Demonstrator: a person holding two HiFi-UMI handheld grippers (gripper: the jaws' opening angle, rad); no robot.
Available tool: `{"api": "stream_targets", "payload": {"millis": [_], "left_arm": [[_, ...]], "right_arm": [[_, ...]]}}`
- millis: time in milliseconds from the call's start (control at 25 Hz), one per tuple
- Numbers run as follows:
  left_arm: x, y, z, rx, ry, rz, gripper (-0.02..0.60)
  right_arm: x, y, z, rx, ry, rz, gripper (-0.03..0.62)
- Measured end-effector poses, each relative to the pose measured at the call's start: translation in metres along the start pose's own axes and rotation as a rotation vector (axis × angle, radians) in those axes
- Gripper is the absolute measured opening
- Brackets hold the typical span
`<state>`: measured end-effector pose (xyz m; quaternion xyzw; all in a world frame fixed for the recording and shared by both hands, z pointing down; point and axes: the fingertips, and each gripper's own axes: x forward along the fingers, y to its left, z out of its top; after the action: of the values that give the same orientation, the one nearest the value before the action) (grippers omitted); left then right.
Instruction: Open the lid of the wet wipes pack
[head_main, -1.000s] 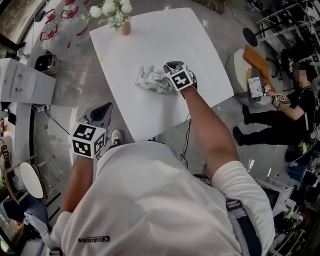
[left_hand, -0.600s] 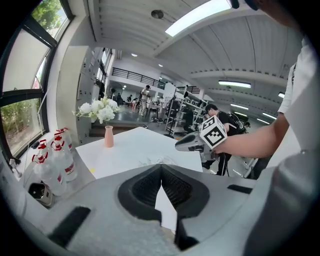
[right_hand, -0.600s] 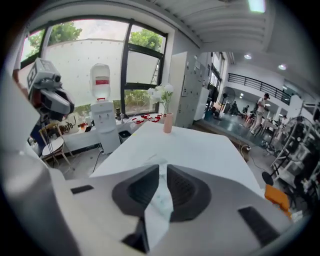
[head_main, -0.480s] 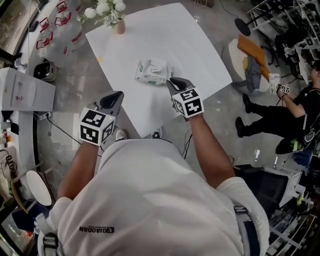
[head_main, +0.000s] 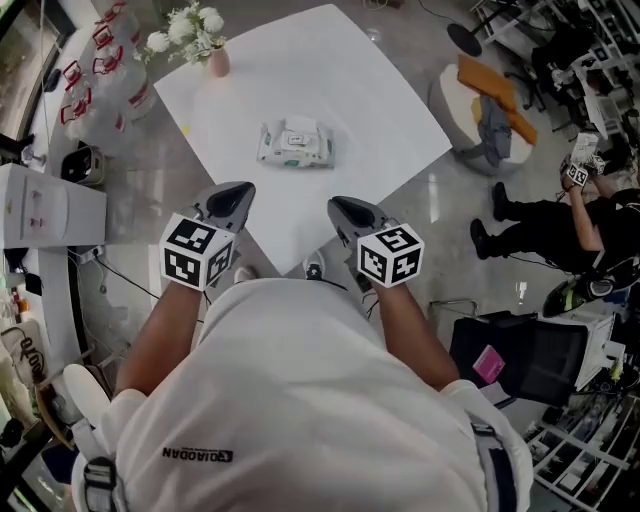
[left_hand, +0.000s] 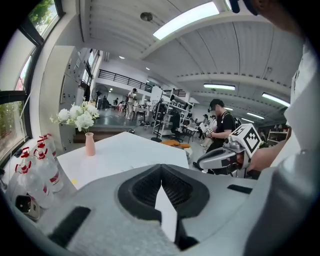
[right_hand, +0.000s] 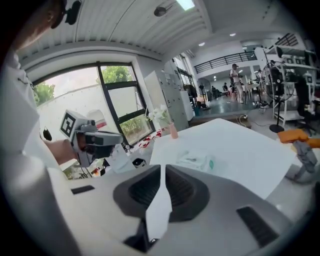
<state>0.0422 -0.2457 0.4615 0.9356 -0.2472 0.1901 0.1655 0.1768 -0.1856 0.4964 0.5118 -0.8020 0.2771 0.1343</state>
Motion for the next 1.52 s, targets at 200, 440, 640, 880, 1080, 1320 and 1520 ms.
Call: {"api": "stream_targets", "payload": {"millis": [200, 440, 640, 880, 1080, 1320, 1520], "left_arm": [[0.002, -0.015, 0.008, 0.021, -0.009, -0.046, 0.009], [-0.001, -0.021, 0.013, 0.038, -0.022, -0.061, 0.008], [-0.003, -0.025, 0.009, 0.039, -0.016, -0.073, 0.009], [-0.006, -0.024, 0.005, 0.034, -0.007, -0.075, 0.008], [-0.01, -0.024, 0.006, 0.039, -0.008, -0.07, 0.009], [-0.011, -0.025, 0.004, 0.043, -0.01, -0.061, 0.008], [-0.009, -0.025, 0.006, 0.045, -0.017, -0.055, 0.008]], "right_arm": [[-0.023, 0.013, 0.014, -0.003, -0.095, -0.015, 0.011], [-0.035, 0.022, 0.028, 0.028, -0.183, -0.014, 0.006], [-0.04, 0.023, 0.026, 0.078, -0.228, -0.016, 0.006], [-0.043, 0.019, 0.016, 0.106, -0.222, -0.042, 0.006], [-0.042, 0.021, 0.013, 0.089, -0.209, -0.053, 0.005], [-0.042, 0.021, 0.014, 0.057, -0.207, -0.06, 0.005], [-0.041, 0.021, 0.014, 0.041, -0.201, -0.056, 0.005]]}}
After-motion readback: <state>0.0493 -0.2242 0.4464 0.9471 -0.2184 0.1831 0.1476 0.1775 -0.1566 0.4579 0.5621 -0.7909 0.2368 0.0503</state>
